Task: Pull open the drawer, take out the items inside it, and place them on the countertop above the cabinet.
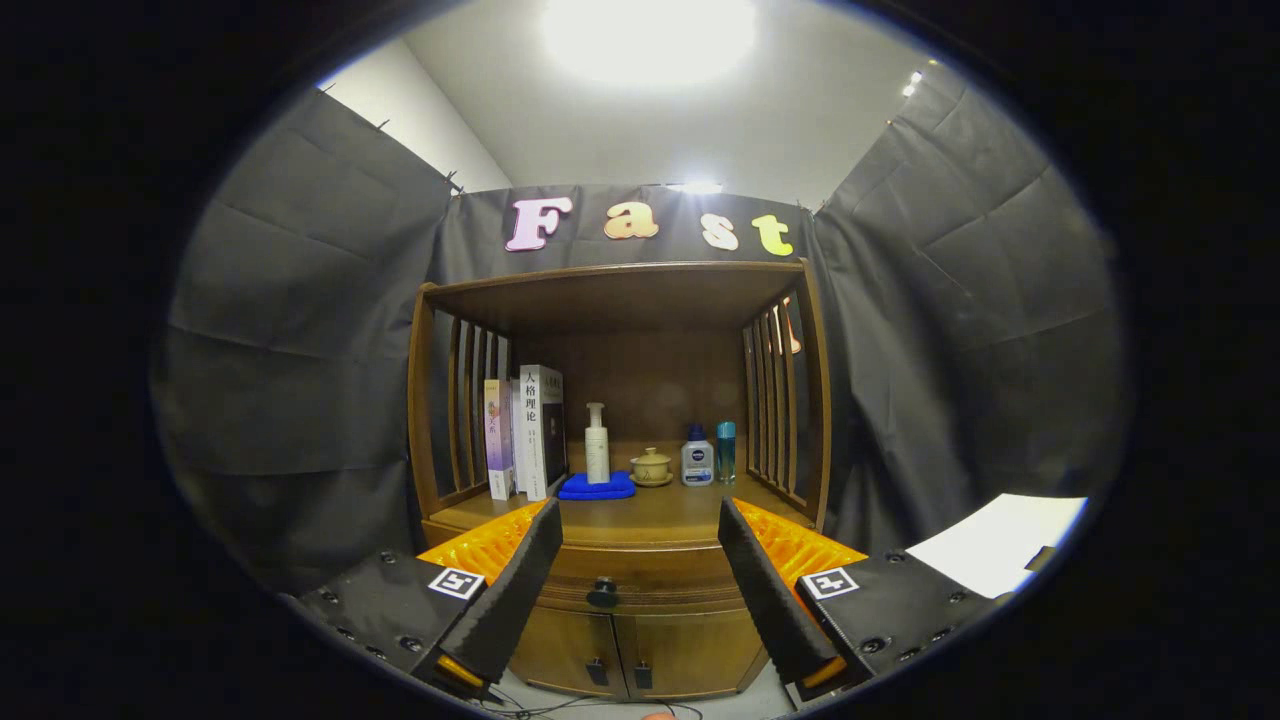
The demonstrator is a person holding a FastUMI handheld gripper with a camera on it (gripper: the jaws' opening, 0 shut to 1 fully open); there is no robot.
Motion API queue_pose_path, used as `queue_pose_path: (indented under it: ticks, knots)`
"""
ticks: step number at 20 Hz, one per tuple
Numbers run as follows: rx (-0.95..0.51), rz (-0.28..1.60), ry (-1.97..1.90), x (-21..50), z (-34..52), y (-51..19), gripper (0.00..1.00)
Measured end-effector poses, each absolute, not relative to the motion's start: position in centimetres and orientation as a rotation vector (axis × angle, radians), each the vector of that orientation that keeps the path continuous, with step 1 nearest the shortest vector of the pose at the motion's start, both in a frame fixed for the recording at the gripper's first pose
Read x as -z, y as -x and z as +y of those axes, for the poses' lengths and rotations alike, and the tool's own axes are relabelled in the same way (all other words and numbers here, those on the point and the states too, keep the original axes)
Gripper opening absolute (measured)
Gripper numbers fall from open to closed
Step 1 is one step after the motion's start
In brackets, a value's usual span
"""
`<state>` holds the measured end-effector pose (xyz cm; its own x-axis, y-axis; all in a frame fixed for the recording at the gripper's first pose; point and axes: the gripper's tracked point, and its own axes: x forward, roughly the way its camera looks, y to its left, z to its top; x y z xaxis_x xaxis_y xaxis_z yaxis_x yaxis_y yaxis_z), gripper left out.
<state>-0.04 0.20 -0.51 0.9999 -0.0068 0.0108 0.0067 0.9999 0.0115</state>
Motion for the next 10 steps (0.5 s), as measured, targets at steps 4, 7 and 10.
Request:
queue_pose_path:
  ticks: [4, 7, 10]
  knots:
    - [0.003, -0.007, -0.011, 0.69, 0.28, -0.15, 0.99]
    - [-0.005, 0.007, -0.006, 1.03, 0.30, -0.15, 0.99]
    - [-0.015, 0.023, -0.006, 1.40, 0.45, -0.46, 0.99]
